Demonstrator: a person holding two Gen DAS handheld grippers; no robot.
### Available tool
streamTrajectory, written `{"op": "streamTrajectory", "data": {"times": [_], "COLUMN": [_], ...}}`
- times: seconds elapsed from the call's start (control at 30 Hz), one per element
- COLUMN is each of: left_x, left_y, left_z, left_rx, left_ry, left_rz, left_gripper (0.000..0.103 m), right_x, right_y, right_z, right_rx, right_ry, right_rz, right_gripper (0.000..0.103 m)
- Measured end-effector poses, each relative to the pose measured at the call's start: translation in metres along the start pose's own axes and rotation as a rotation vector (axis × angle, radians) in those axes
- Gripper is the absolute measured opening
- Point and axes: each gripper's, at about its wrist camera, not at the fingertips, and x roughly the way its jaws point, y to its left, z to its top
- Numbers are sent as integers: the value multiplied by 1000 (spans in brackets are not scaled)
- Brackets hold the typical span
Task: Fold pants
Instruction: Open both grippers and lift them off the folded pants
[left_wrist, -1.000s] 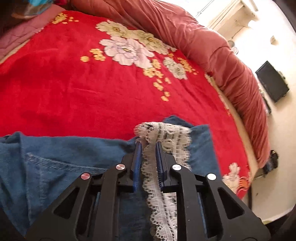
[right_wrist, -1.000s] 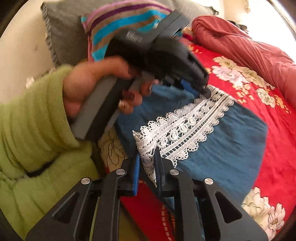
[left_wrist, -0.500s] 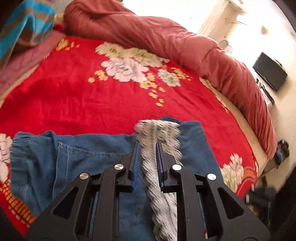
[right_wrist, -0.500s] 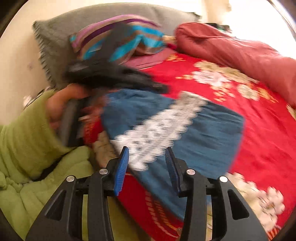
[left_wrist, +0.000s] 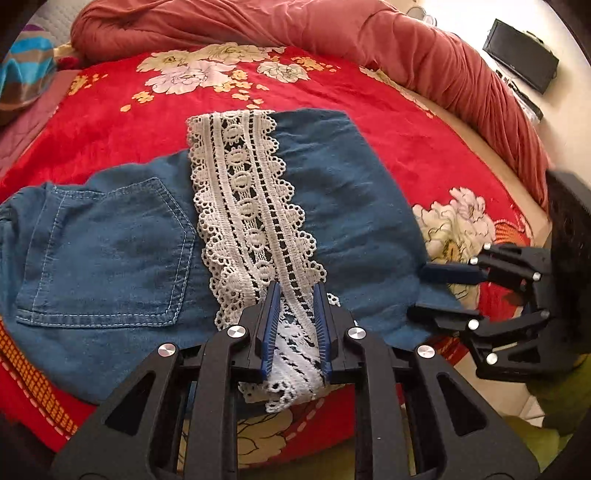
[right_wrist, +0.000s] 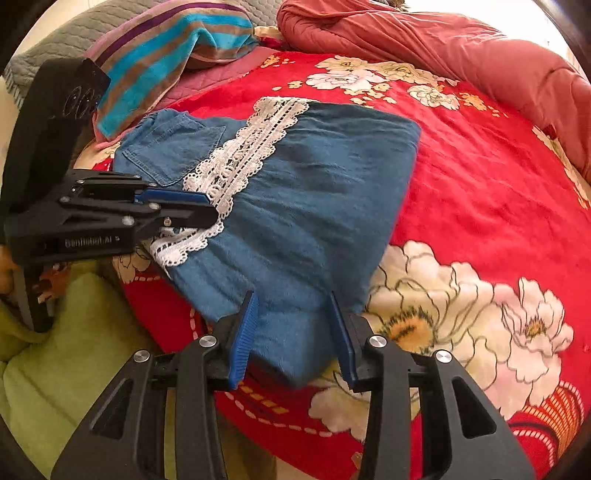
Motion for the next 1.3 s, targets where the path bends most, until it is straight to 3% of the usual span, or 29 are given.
{"op": "streamTrajectory", "data": {"times": [0.17,0.27,0.37,0.57,0.63,0.9,1.07,1.3], "left_x": [-6,-19,-29,-13,0,-2,-3,-3], "left_y": [-3,-7,-16,-44,-45,-36,-35,-28], "left_z": [0,-2,-1,-13,-18,-20,-19,-18], "left_rx": [-1,-11,16,120,128,106,103,78], "left_ry": [-6,-36,-62,14,53,49,46,43], "left_rz": [18,13,35,44,69,38,25,-10], "left_gripper": [13,25,27,27,27,27,27,27], "right_x": [-10,-28,-40,-42,-33,34,75,95], "right_y": [-1,-5,-14,-22,-19,-16,-30,-47], "right_z": [1,4,11,38,52,104,126,144], "right_rx": [26,46,73,52,13,-53,-35,3], "right_ry": [-16,-78,-125,-159,-148,-68,0,-5], "right_rz": [23,30,8,-22,-45,-81,-114,-141], "right_gripper": [37,39,45,46,46,45,44,43]}}
